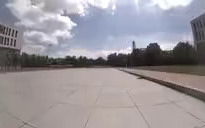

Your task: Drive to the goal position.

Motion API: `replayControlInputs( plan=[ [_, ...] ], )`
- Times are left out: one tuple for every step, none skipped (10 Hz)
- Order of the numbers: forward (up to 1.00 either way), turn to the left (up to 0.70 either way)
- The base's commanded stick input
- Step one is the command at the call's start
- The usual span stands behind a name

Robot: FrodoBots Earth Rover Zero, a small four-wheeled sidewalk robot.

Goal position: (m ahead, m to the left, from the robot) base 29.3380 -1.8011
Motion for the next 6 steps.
replayControlInputs(
  plan=[
    [0.70, 0.00],
    [0.70, 0.00],
    [0.70, 0.00],
    [0.70, 0.00],
    [0.70, 0.00],
    [0.70, 0.00]
  ],
)
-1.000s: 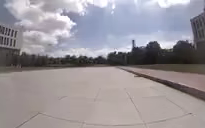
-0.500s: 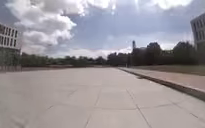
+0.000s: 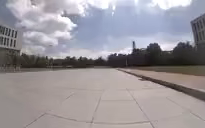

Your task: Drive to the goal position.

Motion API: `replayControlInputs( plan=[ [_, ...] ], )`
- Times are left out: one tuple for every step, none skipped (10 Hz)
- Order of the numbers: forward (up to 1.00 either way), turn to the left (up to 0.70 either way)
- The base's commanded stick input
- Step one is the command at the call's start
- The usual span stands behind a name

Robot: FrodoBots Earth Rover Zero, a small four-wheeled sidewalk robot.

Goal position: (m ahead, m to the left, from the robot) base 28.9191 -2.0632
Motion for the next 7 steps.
replayControlInputs(
  plan=[
    [0.70, 0.00],
    [0.70, -0.03],
    [0.70, -0.11],
    [0.70, -0.22],
    [0.70, -0.35],
    [0.70, -0.35],
    [0.70, -0.19]
  ],
)
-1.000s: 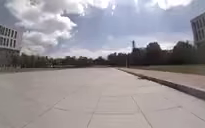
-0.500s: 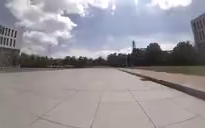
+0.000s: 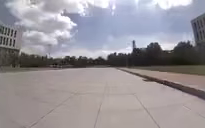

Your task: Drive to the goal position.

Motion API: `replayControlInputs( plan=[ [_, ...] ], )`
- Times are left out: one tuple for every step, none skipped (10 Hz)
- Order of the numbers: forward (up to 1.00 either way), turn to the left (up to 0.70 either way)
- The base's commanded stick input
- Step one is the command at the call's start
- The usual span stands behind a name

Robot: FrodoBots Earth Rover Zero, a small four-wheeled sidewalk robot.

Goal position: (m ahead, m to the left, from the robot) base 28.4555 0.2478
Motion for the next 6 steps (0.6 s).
replayControlInputs(
  plan=[
    [0.70, 0.02],
    [0.70, 0.00],
    [0.70, 0.00],
    [0.70, 0.00],
    [0.70, 0.00],
    [0.70, 0.00]
  ],
)
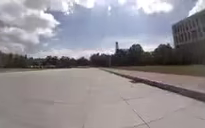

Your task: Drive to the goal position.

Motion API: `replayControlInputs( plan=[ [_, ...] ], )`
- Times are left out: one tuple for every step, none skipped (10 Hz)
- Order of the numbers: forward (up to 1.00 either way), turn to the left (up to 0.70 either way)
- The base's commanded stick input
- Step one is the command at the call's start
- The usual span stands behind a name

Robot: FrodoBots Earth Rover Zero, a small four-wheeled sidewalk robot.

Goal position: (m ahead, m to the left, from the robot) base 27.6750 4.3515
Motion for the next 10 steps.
replayControlInputs(
  plan=[
    [0.70, 0.00],
    [0.70, 0.00],
    [0.70, 0.00],
    [0.70, 0.00],
    [0.70, 0.00],
    [0.70, 0.00],
    [0.70, 0.00],
    [0.70, 0.01],
    [0.70, 0.01],
    [0.70, 0.00]
  ],
)
